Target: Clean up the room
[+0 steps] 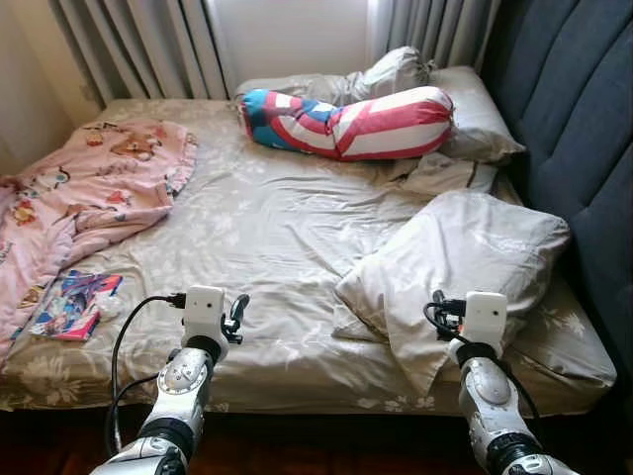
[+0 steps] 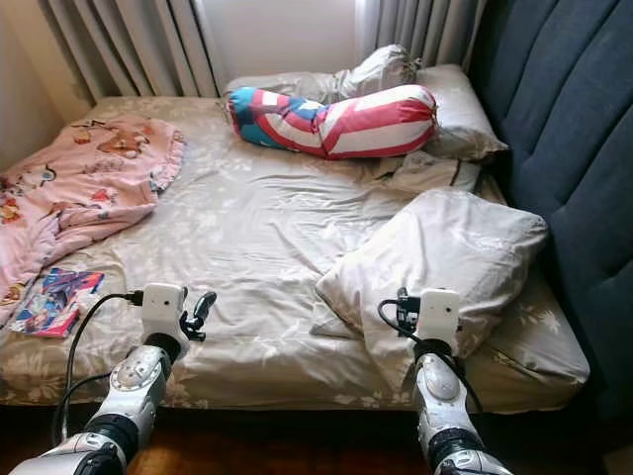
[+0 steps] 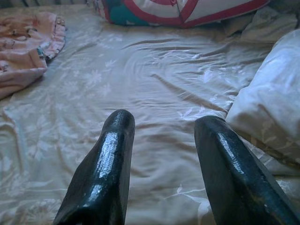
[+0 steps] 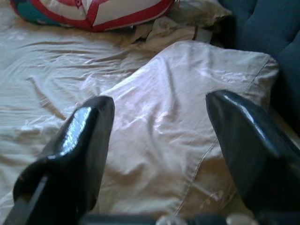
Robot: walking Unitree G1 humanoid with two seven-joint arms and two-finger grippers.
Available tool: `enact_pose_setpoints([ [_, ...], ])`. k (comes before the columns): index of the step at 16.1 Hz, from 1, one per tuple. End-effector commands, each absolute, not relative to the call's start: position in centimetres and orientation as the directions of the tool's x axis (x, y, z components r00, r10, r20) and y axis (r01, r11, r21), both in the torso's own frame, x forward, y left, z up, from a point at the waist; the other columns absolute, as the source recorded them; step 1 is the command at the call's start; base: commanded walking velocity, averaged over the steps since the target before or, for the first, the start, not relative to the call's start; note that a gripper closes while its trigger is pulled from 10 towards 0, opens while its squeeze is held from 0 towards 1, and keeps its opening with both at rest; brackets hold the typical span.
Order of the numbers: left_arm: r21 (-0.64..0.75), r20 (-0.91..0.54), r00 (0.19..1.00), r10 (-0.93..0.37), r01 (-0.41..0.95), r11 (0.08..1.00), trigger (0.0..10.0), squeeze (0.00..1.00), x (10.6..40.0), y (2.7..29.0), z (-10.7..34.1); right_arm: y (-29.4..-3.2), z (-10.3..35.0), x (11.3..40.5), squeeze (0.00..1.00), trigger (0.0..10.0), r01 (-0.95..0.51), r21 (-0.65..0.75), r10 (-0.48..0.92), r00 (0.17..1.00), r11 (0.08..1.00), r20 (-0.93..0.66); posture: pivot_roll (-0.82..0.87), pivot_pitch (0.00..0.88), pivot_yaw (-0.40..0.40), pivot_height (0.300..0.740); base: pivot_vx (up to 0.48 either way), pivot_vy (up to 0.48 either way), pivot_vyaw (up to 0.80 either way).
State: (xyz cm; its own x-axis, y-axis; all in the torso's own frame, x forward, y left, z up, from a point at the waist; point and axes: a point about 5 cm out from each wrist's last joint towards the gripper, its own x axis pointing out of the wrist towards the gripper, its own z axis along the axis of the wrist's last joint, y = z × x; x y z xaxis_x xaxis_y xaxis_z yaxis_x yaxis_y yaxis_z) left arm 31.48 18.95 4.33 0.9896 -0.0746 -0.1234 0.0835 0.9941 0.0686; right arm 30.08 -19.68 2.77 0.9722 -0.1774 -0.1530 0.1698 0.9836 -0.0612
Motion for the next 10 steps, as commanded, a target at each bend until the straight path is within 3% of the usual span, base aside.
enact_pose_setpoints([
  [1, 0.076, -0.127, 0.990, -0.059, 0.069, 0.995, 10.0, 0.00, 31.1, 19.5, 4.1, -20.8, 1.7, 29.1, 0.00, 10.0, 0.217, -0.062, -0.225, 0.952, 0.974, -0.207, -0.07, 0.000, 0.015, 0.740, 0.000, 0.000, 0.00],
  [6, 0.101, -0.358, 0.934, 0.010, 0.028, 0.994, 10.0, 0.00, 27.8, 21.9, 0.1, -22.5, -1.4, 26.0, 0.00, 10.0, 0.297, -0.085, -0.307, 0.875, 0.951, -0.374, -0.06, 0.000, 0.013, 0.740, 0.000, 0.000, 0.00],
  [10, 0.138, -0.647, 0.761, 0.042, 0.063, 0.988, 10.0, 0.00, 24.1, 22.0, -4.1, -21.6, -2.9, 25.0, 0.00, 10.0, 0.273, -0.082, -0.279, 0.840, 0.959, -0.466, -0.05, 0.000, 0.010, 0.740, 0.000, 0.000, 0.00],
])
